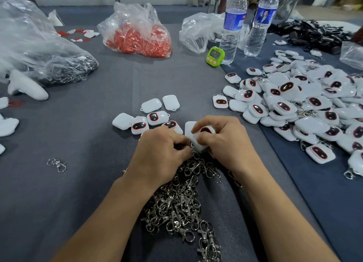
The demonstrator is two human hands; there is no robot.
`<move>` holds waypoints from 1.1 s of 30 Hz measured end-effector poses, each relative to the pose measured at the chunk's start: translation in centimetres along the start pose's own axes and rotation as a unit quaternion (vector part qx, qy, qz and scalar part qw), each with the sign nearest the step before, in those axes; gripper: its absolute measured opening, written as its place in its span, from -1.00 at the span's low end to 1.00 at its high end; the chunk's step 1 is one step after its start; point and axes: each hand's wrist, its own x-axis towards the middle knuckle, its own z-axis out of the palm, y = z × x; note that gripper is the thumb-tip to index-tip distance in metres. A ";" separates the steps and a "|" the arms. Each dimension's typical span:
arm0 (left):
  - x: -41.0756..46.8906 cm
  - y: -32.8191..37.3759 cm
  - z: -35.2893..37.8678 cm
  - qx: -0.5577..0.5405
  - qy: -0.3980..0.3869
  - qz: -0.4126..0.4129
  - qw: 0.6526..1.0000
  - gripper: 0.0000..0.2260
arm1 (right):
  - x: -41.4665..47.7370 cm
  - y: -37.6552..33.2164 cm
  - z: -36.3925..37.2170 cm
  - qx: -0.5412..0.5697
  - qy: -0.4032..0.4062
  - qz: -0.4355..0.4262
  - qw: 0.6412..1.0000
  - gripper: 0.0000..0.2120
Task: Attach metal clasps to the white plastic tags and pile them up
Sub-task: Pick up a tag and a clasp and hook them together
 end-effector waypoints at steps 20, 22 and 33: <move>0.7 0.1 -0.4 -0.087 0.042 0.025 0.995 -0.92 | -0.8 -1.5 -0.1 0.374 -0.012 0.077 0.924 -0.79; 0.6 0.3 -0.3 0.040 0.082 0.088 0.992 -0.88 | -1.0 -1.7 0.2 0.346 0.006 0.057 0.936 -0.81; 0.8 1.5 0.1 -0.273 0.051 -0.022 0.961 -0.83 | -0.9 -2.1 -0.1 0.471 -0.004 0.107 0.876 -0.68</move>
